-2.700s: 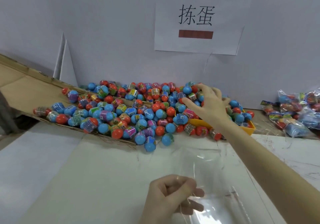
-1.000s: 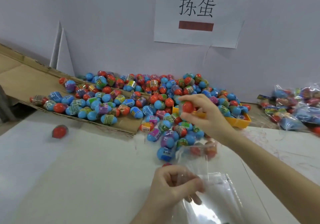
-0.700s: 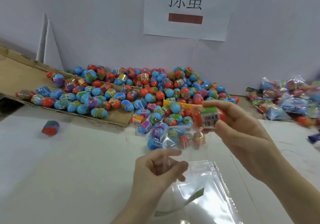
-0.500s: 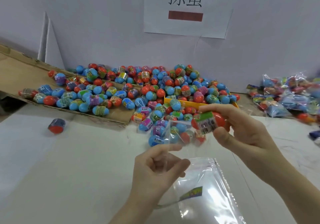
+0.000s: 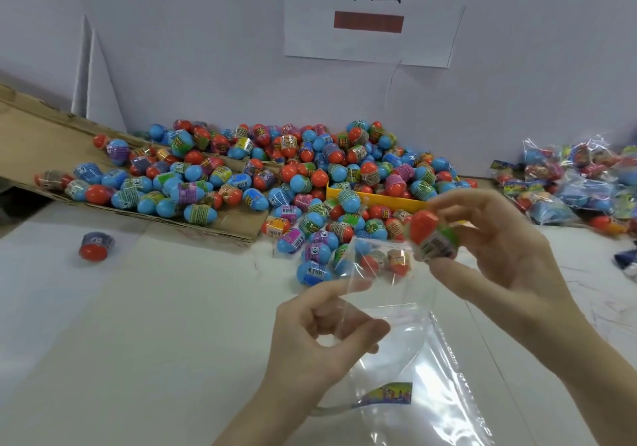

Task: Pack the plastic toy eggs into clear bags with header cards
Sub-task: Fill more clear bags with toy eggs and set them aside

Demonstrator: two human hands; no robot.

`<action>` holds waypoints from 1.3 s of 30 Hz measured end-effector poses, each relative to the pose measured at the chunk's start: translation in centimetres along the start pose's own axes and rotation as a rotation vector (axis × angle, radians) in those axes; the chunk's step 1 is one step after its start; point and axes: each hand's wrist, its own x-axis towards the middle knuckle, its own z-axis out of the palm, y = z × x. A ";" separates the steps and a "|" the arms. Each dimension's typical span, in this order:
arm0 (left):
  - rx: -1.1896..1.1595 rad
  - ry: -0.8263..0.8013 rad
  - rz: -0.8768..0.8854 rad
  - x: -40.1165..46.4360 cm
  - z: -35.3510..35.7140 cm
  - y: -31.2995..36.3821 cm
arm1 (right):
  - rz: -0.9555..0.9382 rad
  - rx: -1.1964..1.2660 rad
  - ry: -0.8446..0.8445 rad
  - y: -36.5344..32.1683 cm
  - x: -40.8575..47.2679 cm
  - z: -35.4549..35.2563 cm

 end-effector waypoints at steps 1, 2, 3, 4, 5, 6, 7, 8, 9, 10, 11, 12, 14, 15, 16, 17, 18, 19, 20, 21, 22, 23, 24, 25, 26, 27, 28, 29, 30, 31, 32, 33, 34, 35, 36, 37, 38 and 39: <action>-0.001 -0.005 -0.001 0.0 0.0 0.0 | 0.003 0.017 0.004 -0.2 0.0 0.0; -0.001 -0.009 -0.001 0.0 0.0 0.0 | -0.002 0.001 -0.002 -0.4 0.1 -0.1; -0.002 -0.010 -0.002 0.0 0.0 0.0 | -0.014 -0.034 -0.009 -0.6 0.2 -0.1; -0.003 -0.010 -0.002 0.0 0.0 0.0 | -0.036 -0.089 -0.012 -0.9 0.3 0.0; -0.005 -0.009 -0.003 0.0 0.0 0.1 | -0.071 -0.166 -0.011 -1.1 0.4 0.0; -0.006 -0.007 -0.003 0.0 0.1 0.1 | -0.109 -0.264 -0.002 -1.4 0.5 0.2; -0.004 -0.006 0.000 0.0 0.1 0.1 | -0.140 -0.370 0.017 -1.5 0.6 0.3; 0.002 -0.003 0.005 0.0 0.1 0.1 | -0.161 -0.483 0.037 -1.5 0.8 0.5; 0.007 0.000 0.011 0.0 0.2 0.0 | -0.184 -0.600 0.051 -1.5 0.9 0.6; 0.009 0.005 0.019 0.0 0.2 0.0 | -0.206 -0.714 0.050 -1.4 1.1 0.7; 0.013 0.006 0.026 0.0 0.2 -0.1 | -0.221 -0.805 0.031 -1.3 1.2 0.7; 0.020 0.004 0.031 -0.1 0.2 -0.1 | -0.226 -0.861 -0.004 -1.2 1.3 0.6; 0.030 -0.007 0.035 -0.1 0.2 -0.1 | -0.205 -0.865 -0.105 -1.3 1.6 0.5; 0.032 -0.010 0.038 -0.1 0.2 -0.1 | -0.168 -0.818 -0.158 -1.6 1.8 0.3; 0.036 -0.007 0.042 -0.1 0.2 -0.1 | -0.107 -0.745 -0.212 -2.0 2.1 0.2; 0.040 -0.002 0.043 -0.1 0.2 -0.1 | -0.040 -0.664 -0.277 -2.2 2.3 0.0; 0.048 0.002 0.044 -0.1 0.2 -0.1 | 0.000 -0.595 -0.329 -2.3 2.5 -0.2; 0.053 0.002 0.042 -0.1 0.3 0.0 | 0.009 -0.564 -0.352 -2.3 2.6 -0.4; 0.054 0.000 0.037 -0.1 0.3 0.0 | 0.004 -0.557 -0.353 -2.3 2.7 -0.6; 0.049 -0.001 0.027 0.0 0.3 0.0 | -0.009 -0.548 -0.346 -2.4 2.8 -0.7; 0.041 -0.001 0.014 0.0 0.3 0.0 | -0.031 -0.535 -0.338 -2.4 2.7 -0.8; 0.031 0.001 -0.002 0.0 0.3 -0.1 | -0.060 -0.517 -0.328 -2.4 2.6 -0.8; 0.016 0.000 -0.018 0.0 0.3 -0.1 | -0.093 -0.502 -0.320 -2.3 2.4 -0.8; -0.002 0.000 -0.033 0.0 0.2 -0.1 | -0.131 -0.497 -0.313 -2.2 2.2 -0.8; -0.012 0.003 -0.042 0.0 0.2 -0.1 | -0.162 -0.502 -0.307 -2.1 2.1 -0.7; -0.015 0.006 -0.045 0.0 0.2 -0.2 | -0.182 -0.506 -0.297 -2.0 1.9 -0.7; -0.013 0.008 -0.044 0.0 0.3 -0.2 | -0.187 -0.505 -0.291 -1.9 1.9 -0.6; -0.009 0.007 -0.042 0.0 0.3 -0.2 | -0.179 -0.503 -0.295 -1.9 1.9 -0.6; -0.004 0.004 -0.037 0.0 0.3 -0.2 | -0.163 -0.499 -0.310 -1.8 1.8 -0.5; -0.001 0.000 -0.032 0.0 0.3 -0.2 | -0.137 -0.486 -0.332 -1.8 1.8 -0.4; 0.001 -0.005 -0.025 0.0 0.3 -0.2 | -0.095 -0.454 -0.358 -1.8 1.8 -0.3; 0.006 -0.013 -0.020 0.0 0.3 -0.1 | -0.037 -0.397 -0.378 -1.9 1.8 -0.2; 0.014 -0.024 -0.016 0.0 0.3 -0.2 | 0.029 -0.321 -0.390 -1.9 1.7 -0.2; 0.021 -0.033 -0.016 0.0 0.2 -0.2 | 0.093 -0.241 -0.393 -1.9 1.7 -0.1; 0.025 -0.037 -0.016 0.1 0.2 -0.2 | 0.150 -0.172 -0.390 -1.9 1.6 0.0; 0.024 -0.038 -0.018 0.1 0.2 -0.2 | 0.199 -0.123 -0.386 -1.8 1.5 0.1; 0.021 -0.036 -0.019 0.0 0.2 -0.3 | 0.237 -0.096 -0.376 -1.8 1.5 0.2; 0.021 -0.031 -0.022 0.0 0.2 -0.3 | 0.262 -0.087 -0.362 -1.7 1.4 0.2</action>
